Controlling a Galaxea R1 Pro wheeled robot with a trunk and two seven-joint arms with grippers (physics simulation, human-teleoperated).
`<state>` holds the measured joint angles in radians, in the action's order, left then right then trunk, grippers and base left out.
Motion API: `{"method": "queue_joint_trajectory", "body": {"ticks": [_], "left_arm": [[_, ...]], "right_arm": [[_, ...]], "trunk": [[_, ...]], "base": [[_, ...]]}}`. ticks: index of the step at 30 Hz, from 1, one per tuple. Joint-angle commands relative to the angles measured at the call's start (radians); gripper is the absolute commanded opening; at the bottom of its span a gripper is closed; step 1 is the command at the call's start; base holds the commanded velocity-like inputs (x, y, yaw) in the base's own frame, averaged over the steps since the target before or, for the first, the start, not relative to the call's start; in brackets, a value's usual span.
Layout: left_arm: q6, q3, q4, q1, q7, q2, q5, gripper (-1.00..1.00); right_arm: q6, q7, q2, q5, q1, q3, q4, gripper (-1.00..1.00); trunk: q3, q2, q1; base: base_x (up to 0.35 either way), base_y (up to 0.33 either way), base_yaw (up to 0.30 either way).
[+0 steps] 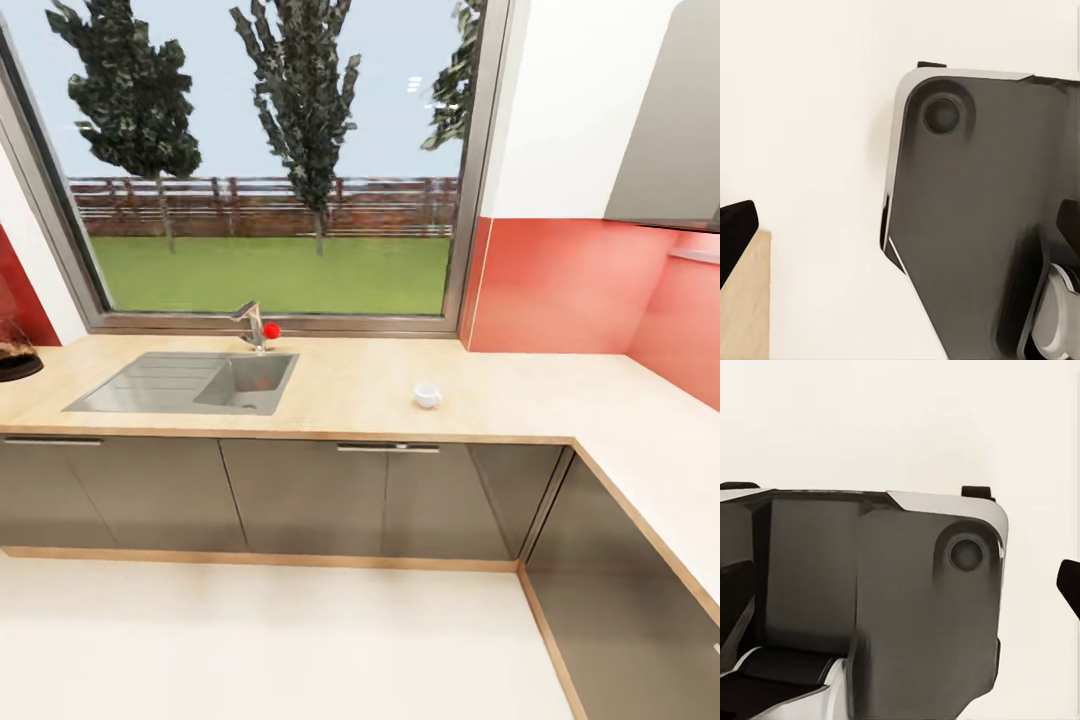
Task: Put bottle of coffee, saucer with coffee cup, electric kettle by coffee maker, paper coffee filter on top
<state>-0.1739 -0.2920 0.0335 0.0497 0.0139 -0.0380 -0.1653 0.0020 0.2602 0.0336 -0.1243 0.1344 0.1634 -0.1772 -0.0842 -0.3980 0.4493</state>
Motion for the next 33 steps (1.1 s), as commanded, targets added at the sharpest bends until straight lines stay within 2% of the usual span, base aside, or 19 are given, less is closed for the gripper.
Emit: {"method": "queue_joint_trajectory", "body": {"ticks": [1,11,16,20,23,25,26,29,31,32,33], "left_arm": [[-0.004,-0.008,-0.001,0.001,0.001,-0.001,-0.011,1.00],[-0.005,-0.008,-0.002,0.001,0.001,-0.023,-0.013,1.00],[-0.004,-0.008,-0.002,0.001,0.001,-0.030,-0.014,1.00],[-0.003,-0.007,-0.002,0.001,0.001,-0.042,-0.015,1.00],[-0.002,-0.004,-0.003,0.001,0.001,-0.049,-0.018,1.00],[0.000,-0.001,-0.003,0.001,0.000,-0.061,-0.018,1.00],[0.003,0.002,-0.005,0.001,0.000,-0.081,-0.019,1.00],[0.003,0.003,-0.006,0.001,0.000,-0.088,-0.019,1.00],[0.003,0.003,-0.006,0.001,-0.001,-0.091,-0.019,1.00],[0.004,0.004,-0.006,0.001,-0.001,-0.092,-0.019,1.00],[0.006,0.004,-0.006,0.001,-0.002,-0.093,-0.019,1.00]], "right_arm": [[0.000,0.005,0.000,-0.011,0.001,0.009,-0.002,1.00],[0.002,0.005,0.000,-0.012,0.001,0.008,-0.107,1.00],[0.000,0.005,0.000,-0.008,0.001,0.010,-0.213,1.00],[-0.011,0.004,-0.006,-0.007,0.001,0.013,-0.340,1.00],[-0.064,0.004,-0.019,-0.004,0.001,0.013,-0.414,1.00],[-0.170,0.003,-0.046,0.000,0.002,0.013,-0.481,1.00],[-0.279,0.000,-0.073,0.003,0.006,0.013,-0.540,1.00],[-0.311,-0.036,-0.080,0.008,0.018,0.013,-0.605,1.00],[-0.320,-0.095,-0.086,0.036,0.026,0.012,-0.694,1.00],[-0.322,-0.138,-0.098,0.099,0.029,0.010,-0.801,1.00],[-0.322,-0.153,-0.103,0.144,0.031,0.007,-0.873,1.00]], "trunk": [[-0.002,-0.002,0.001],[-0.002,-0.002,0.001],[-0.002,-0.002,0.001],[-0.002,-0.002,0.001],[-0.002,-0.002,0.001],[-0.002,-0.002,0.001],[-0.002,-0.002,0.001],[-0.002,-0.002,0.001],[-0.002,-0.002,0.001],[-0.002,-0.002,0.001],[-0.002,-0.002,0.001]], "base": [[0.049,-0.037,0.000],[0.010,-0.007,0.000],[0.000,0.000,0.000],[0.000,0.000,0.000],[0.000,0.000,0.000],[0.000,0.000,0.000],[0.000,0.000,0.000],[0.000,0.000,0.000],[0.000,0.000,0.000],[0.000,0.000,0.000],[0.000,0.000,0.000]]}}
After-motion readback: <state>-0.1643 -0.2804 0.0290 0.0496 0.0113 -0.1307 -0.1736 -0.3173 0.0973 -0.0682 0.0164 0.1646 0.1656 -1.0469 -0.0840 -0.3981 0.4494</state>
